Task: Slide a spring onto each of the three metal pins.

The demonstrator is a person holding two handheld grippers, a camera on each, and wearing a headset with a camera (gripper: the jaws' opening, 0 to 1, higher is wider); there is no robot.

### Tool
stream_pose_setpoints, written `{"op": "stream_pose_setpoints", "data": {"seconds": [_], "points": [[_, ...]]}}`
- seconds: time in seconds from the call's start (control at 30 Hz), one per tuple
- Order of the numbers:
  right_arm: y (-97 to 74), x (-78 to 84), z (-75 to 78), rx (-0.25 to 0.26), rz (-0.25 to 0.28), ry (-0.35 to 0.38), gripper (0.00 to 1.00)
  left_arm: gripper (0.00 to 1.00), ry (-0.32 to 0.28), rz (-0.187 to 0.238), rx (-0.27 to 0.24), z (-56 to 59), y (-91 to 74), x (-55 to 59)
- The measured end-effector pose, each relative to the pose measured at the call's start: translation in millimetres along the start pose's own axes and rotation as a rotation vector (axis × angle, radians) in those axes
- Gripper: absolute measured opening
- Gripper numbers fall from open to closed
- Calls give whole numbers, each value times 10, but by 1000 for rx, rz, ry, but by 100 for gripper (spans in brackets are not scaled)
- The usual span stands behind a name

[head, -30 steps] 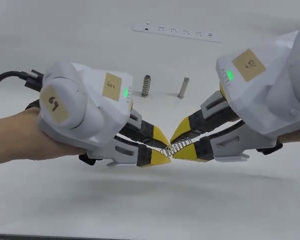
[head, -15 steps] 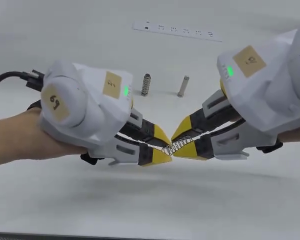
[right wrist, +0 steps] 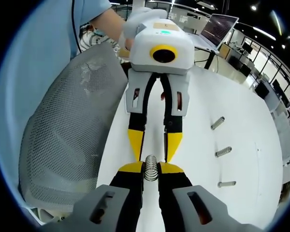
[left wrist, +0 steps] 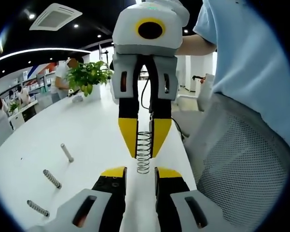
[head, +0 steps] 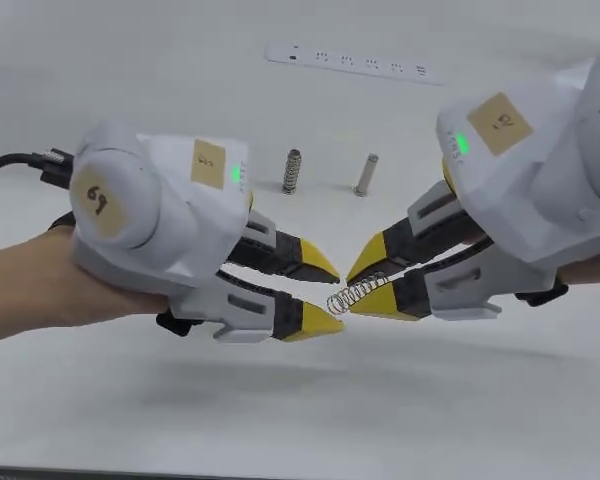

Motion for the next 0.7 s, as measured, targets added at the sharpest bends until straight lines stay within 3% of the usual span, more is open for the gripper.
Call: {"op": "stream_pose_setpoints", "data": {"seconds": [0.27, 0.5, 0.7], "points": [[13, 12, 4, -6, -6, 1, 8, 40, -122, 25, -113, -71, -113, 96], [15, 40, 6, -14, -20, -2, 8, 67, -175, -13, -227, -180, -241, 265], [16, 53, 12, -17, -29, -9, 8, 77, -219, -11, -310, -274, -377, 353]]}}
Point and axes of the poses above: the centre of the closed fingertips' face, and the gripper's own axes: y roughly forward along the fingers, z roughly to its right, x roughly out of its underside, the point moved 3 cm from there along -y, roughly backward along the fingers, and after that the axes turned 13 degrees about y, right-handed, at the moved point
